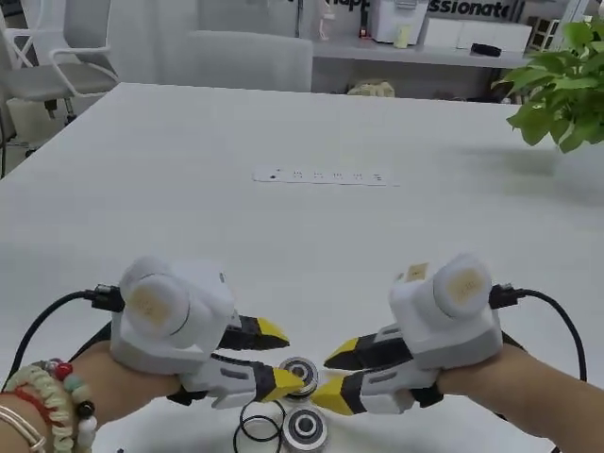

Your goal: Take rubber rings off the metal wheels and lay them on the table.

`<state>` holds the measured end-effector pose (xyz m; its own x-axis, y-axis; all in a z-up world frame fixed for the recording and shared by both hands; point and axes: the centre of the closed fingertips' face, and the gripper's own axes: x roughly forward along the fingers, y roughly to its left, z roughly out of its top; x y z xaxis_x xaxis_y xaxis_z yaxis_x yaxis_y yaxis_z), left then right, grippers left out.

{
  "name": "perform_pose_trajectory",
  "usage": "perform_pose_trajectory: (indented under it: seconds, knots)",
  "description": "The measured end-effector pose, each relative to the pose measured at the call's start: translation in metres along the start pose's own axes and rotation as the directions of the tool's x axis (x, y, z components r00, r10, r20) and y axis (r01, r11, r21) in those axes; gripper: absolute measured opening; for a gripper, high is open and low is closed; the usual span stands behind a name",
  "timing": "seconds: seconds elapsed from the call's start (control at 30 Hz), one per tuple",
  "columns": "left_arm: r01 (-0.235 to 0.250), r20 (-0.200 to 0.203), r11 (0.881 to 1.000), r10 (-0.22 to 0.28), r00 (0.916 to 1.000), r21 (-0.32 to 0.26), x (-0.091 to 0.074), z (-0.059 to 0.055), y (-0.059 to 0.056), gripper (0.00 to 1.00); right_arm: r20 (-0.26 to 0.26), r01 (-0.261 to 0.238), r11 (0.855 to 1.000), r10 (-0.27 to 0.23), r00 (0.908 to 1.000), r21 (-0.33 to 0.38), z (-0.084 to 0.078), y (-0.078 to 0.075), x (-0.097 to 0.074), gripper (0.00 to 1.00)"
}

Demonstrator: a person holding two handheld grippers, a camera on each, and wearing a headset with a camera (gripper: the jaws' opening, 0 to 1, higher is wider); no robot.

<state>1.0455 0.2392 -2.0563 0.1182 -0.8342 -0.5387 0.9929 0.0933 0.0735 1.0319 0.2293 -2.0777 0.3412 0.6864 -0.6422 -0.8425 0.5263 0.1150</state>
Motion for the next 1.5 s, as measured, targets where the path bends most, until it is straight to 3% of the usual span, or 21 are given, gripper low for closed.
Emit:
perform_pose_trajectory:
  seconds: [0.17,0.2,0.53,0.57,0.87,1.1,1.5]
  knots:
    - [0.022,-0.013,1.0,-0.021,0.9997,0.021,0.0052,-0.001,-0.008,0.17,-0.005,0.0,1.0,0.0,1.0,-0.012,-0.0003,0.0018,0.0022,0.25]
    - [0.027,0.003,0.999,-0.027,0.9996,0.022,0.0067,0.0013,-0.0087,0.16,-0.005,0.001,1.0,-0.001,1.0,-0.012,-0.0002,0.0017,0.0022,0.25]
    - [0.02,0.01,0.999,-0.019,0.9998,-0.038,0.0081,-0.0008,-0.0055,0.08,0.005,0.007,1.0,-0.007,1.0,-0.004,0.0005,0.0021,0.004,0.24]
    - [0.015,0.016,1.0,-0.014,0.9998,-0.014,0.0075,0.0008,-0.004,0.08,0.008,0.008,1.0,-0.008,0.9999,-0.002,0.0008,0.0021,0.0041,0.23]
    - [0.018,0.028,0.999,-0.017,0.9995,-0.033,0.0045,0.0012,-0.0075,0.08,0.032,0.011,1.0,-0.011,0.9994,0.003,0.0024,0.0023,0.0083,0.23]
    - [0.012,0.041,0.999,-0.01,0.9991,-0.043,0.0064,0.002,-0.0077,0.08,0.036,0.023,0.998,-0.02,0.9992,-0.066,0.0048,0.0025,0.0093,0.22]
    - [0.011,0.047,0.999,-0.009,0.9989,-0.045,0.0087,0.0021,-0.0066,0.08,0.025,0.017,0.995,-0.014,0.9996,-0.096,0.0038,0.0016,0.0064,0.21]
